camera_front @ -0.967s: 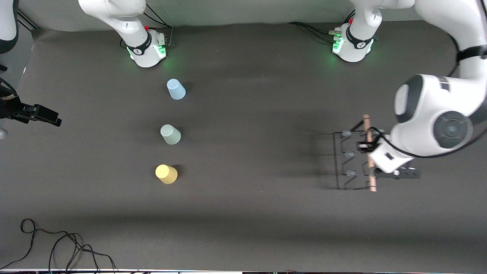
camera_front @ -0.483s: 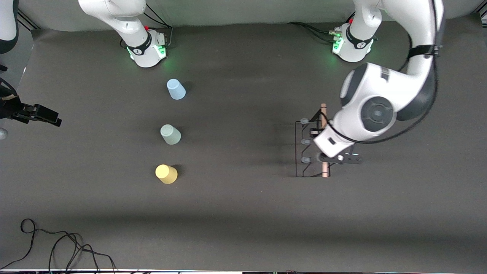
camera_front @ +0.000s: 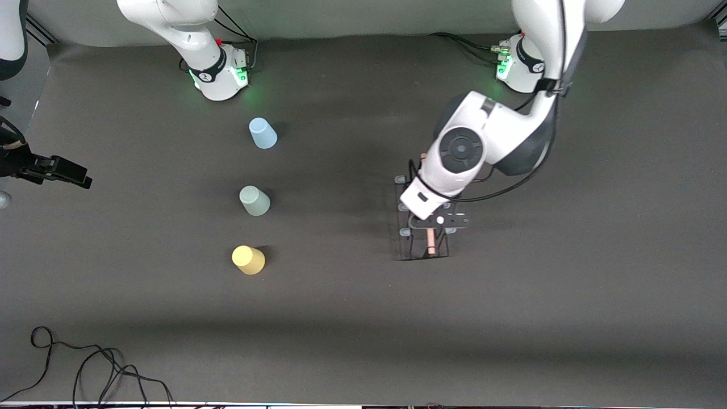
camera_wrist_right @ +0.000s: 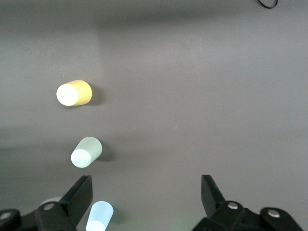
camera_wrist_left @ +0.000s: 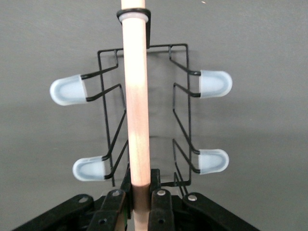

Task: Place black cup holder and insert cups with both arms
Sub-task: 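Carry the black rack with the left gripper toward the table middle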

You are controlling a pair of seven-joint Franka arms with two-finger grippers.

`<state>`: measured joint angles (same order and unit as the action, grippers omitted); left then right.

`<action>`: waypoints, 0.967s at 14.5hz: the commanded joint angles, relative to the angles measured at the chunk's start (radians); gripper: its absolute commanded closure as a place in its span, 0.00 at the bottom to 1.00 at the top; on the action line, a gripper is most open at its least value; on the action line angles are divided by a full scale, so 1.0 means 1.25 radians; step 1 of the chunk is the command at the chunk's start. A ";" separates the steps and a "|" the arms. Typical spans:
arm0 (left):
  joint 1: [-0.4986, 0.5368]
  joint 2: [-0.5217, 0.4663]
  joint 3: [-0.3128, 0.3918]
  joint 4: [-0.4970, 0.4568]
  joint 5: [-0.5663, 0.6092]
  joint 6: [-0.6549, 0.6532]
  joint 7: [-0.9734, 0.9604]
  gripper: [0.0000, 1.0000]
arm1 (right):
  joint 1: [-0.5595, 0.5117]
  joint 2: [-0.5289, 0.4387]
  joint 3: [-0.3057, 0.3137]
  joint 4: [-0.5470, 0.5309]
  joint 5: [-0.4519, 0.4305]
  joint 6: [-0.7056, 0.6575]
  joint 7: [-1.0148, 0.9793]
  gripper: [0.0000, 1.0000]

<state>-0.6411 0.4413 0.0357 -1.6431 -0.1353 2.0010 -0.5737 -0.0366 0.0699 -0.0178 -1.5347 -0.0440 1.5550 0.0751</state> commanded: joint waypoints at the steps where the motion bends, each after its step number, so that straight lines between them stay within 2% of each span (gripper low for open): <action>1: -0.024 -0.009 0.016 0.001 -0.007 0.010 -0.023 1.00 | -0.003 -0.003 0.003 0.001 -0.010 -0.003 -0.010 0.00; 10: -0.074 -0.007 0.011 0.000 -0.024 0.053 -0.025 1.00 | -0.003 -0.003 0.003 0.001 -0.010 -0.005 -0.010 0.00; 14: -0.104 0.018 0.009 0.003 -0.024 0.077 -0.072 1.00 | -0.003 -0.003 0.003 0.001 -0.010 -0.005 -0.010 0.00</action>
<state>-0.7353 0.4542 0.0350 -1.6415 -0.1522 2.0647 -0.6206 -0.0366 0.0699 -0.0178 -1.5347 -0.0440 1.5544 0.0751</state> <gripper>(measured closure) 0.841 0.000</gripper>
